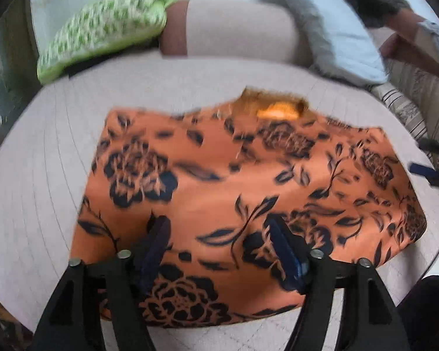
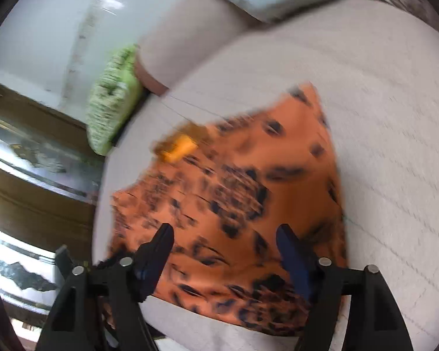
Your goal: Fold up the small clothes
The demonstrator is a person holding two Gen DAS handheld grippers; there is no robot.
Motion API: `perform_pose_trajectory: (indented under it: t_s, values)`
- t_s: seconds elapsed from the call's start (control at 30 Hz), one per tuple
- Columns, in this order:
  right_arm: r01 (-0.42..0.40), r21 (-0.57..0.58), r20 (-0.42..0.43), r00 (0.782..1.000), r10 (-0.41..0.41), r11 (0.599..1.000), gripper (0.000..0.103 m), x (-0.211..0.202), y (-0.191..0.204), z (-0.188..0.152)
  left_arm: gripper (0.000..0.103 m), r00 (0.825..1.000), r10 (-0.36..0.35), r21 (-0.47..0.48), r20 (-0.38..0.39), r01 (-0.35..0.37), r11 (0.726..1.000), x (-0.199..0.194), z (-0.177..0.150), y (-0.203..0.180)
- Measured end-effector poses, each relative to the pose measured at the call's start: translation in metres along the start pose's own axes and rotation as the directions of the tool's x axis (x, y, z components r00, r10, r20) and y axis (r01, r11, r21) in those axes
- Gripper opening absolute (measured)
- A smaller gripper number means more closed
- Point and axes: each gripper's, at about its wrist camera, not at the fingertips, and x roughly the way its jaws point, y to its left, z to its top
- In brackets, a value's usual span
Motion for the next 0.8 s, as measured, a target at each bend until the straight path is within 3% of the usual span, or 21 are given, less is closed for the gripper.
perform_pose_trajectory:
  t_s: [0.07,0.1,0.13,0.2,0.27,0.33,0.43,0.53,0.6,0.67,0.73,0.8]
  values:
    - [0.001,0.001,0.030,1.000,-0.001,1.000,0.076,0.012,0.001,0.019,0.081,0.998,0.032,0.019,-0.047,-0.032,0.999,0.016,-0.003,-0.002]
    - [0.007,0.026,0.032,0.999,-0.008,1.000,0.076,0.026,-0.002,0.033,0.082,0.991,0.059,0.017,-0.121,-0.058,0.998,0.035,-0.007,0.000]
    - [0.002,0.073,0.026,1.000,-0.004,0.997,0.076,0.042,-0.018,0.047,0.087,0.989,0.059,0.013,-0.136,-0.058,0.998,0.045,-0.010,0.002]
    - [0.021,0.127,-0.008,1.000,-0.020,0.992,0.076,0.074,-0.044,0.065,0.088,0.991,0.082,0.049,-0.105,-0.077,0.996,0.039,-0.007,-0.003]
    - [-0.056,0.244,0.070,0.997,0.040,0.968,0.076,0.066,-0.064,0.072,0.088,0.995,0.052,0.014,-0.090,-0.051,0.999,0.027,-0.004,-0.002]
    - [-0.062,0.241,0.092,0.995,0.041,0.969,0.076,0.051,-0.054,0.072,0.088,0.998,0.028,-0.033,-0.060,-0.030,0.999,0.015,-0.001,0.005]
    - [-0.058,0.137,0.096,0.994,0.045,0.989,0.076,0.025,-0.029,0.051,0.088,0.997,0.027,-0.076,-0.079,-0.033,0.997,0.008,-0.002,0.014]
    - [-0.076,0.040,0.046,0.996,0.074,0.996,0.076,0.006,0.002,0.004,0.088,0.994,0.041,-0.128,-0.102,-0.054,0.990,0.006,-0.013,0.024]
    - [-0.096,-0.034,0.012,0.995,0.097,0.995,0.082,0.002,0.019,-0.032,0.088,0.992,0.050,-0.152,-0.114,-0.068,0.986,0.009,-0.016,0.027]
    - [-0.033,-0.089,-0.036,0.999,0.030,0.995,0.083,0.023,0.023,-0.059,0.088,0.988,0.053,-0.160,-0.145,-0.076,0.984,0.009,-0.018,0.029]
    - [0.061,-0.073,-0.086,0.994,-0.067,0.995,0.083,0.045,0.007,-0.074,0.088,0.988,0.054,-0.165,-0.143,-0.078,0.983,0.002,-0.022,0.027]
    - [0.064,-0.055,-0.043,0.997,-0.066,0.996,0.083,0.047,0.000,-0.078,0.088,0.991,0.063,-0.145,-0.122,-0.081,0.986,-0.004,-0.021,0.024]
